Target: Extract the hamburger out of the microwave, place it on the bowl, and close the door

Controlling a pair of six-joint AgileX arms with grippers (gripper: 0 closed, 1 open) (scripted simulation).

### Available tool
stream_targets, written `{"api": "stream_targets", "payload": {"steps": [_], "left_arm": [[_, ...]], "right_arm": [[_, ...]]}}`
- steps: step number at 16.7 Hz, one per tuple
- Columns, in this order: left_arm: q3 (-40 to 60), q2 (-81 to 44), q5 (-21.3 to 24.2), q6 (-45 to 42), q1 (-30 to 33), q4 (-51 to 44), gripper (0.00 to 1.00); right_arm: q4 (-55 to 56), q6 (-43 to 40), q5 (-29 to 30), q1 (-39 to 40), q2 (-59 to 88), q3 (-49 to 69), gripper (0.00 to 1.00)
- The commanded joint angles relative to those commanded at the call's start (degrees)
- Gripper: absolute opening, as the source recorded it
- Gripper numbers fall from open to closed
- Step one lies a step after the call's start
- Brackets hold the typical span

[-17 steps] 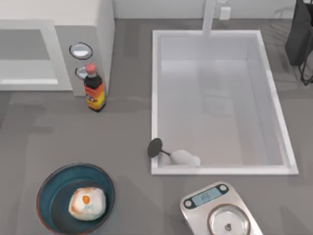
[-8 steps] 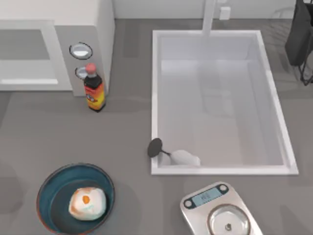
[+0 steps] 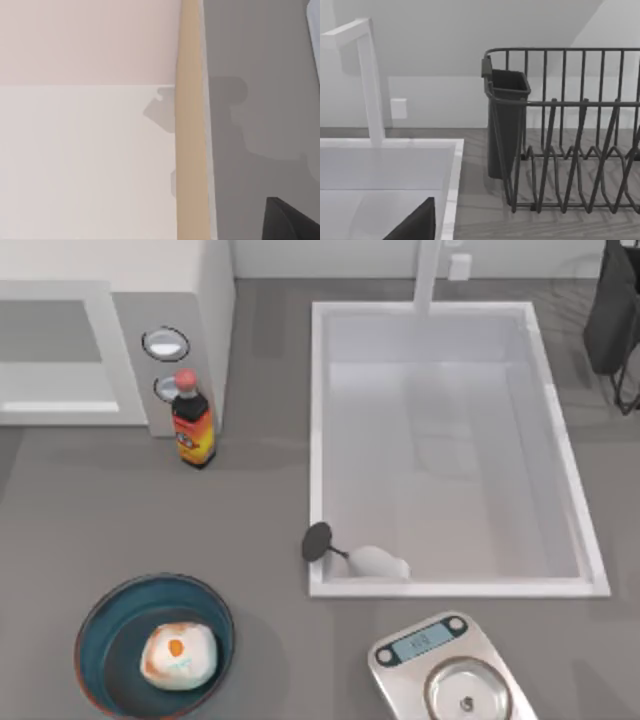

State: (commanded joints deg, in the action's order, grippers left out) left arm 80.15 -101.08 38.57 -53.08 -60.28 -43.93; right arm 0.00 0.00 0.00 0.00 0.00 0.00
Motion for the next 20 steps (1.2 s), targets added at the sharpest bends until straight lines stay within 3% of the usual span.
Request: {"api": "stream_targets", "payload": {"steps": [5,12,20], "left_arm": [[-1.93,-0.68,-0.18,0.02,0.20,2.35,0.00],[-13.69,-6.09,0.09,-0.23,-0.10,20.20,0.00],[-17.43,-4.37,-0.49,1.15,1.36,23.05,0.00]], "right_arm": [[0.00,0.00,0.00,0.00,0.00,0.00,1.00],[0.00,0.00,0.00,0.00,0.00,0.00,1.00],[0.00,0.00,0.00,0.00,0.00,0.00,1.00]]}}
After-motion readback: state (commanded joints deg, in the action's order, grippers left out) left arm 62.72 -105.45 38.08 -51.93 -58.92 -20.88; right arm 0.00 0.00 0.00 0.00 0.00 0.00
